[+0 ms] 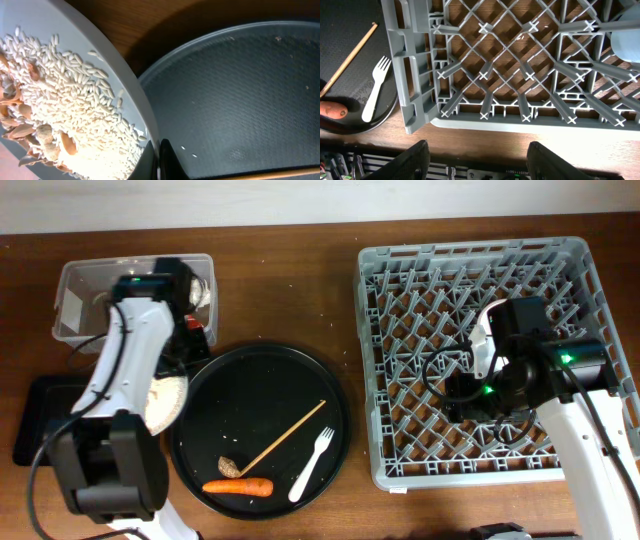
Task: Sort waste into correct bins and load items into the dishwasher rack
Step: 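Lift the plate with the left gripper and tip food onto the black tray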
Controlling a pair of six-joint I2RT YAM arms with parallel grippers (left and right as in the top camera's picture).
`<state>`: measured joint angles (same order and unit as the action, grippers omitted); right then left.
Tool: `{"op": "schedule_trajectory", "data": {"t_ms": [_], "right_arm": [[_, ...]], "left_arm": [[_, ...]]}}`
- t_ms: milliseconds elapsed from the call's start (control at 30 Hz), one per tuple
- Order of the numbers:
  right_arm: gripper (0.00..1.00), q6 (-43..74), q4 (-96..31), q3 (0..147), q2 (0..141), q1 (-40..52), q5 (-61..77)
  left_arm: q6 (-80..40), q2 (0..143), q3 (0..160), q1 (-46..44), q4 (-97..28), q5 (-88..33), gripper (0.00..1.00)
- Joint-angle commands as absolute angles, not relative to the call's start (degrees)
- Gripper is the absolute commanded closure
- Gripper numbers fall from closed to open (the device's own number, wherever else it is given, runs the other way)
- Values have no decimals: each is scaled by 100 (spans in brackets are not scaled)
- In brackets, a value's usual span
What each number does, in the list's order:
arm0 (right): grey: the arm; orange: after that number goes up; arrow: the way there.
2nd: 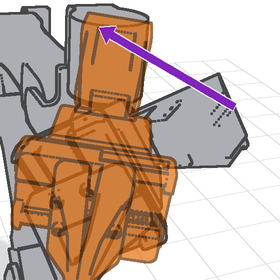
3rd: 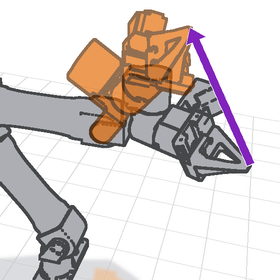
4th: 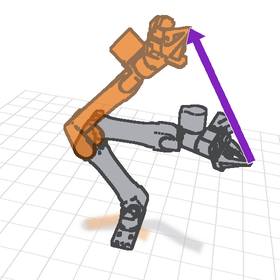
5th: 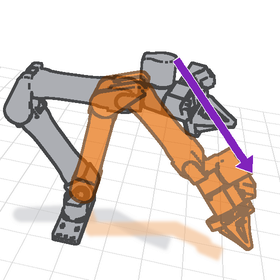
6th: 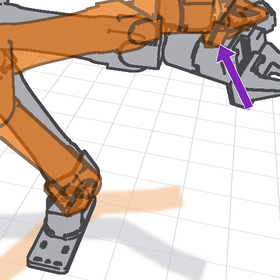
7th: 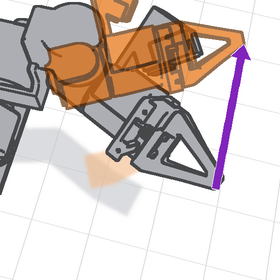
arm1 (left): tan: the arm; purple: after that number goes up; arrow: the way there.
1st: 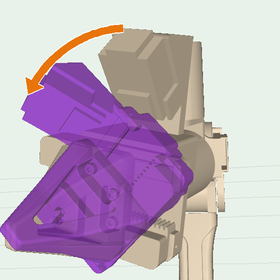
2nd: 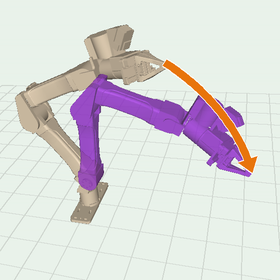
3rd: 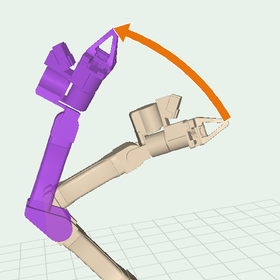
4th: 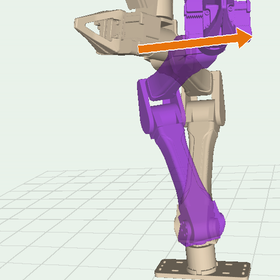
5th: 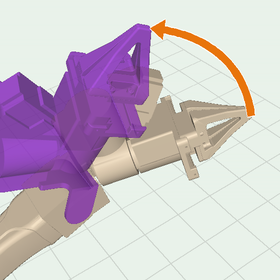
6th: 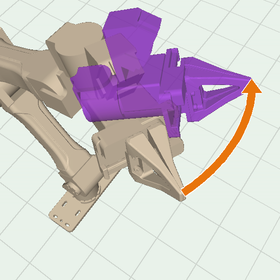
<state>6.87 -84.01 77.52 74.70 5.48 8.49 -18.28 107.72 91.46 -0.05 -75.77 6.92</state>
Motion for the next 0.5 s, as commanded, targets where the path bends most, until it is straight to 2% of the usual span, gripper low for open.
{"op": "schedule_trajectory", "data": {"t_ms": [0, 233, 467], "right_arm": [[34, 642, -8425, 7780, 7463, 598, 843], [34, 642, -8449, 7780, 7461, 598, 843], [34, 642, -8464, 7780, 7463, 598, 843]], "left_arm": [[-1251, 10608, 9242, 604, -7496, 399, 100], [-602, 10608, 9242, 1625, -7325, -1015, 100], [266, 10604, 9242, 2508, -7428, -2950, 100]]}}
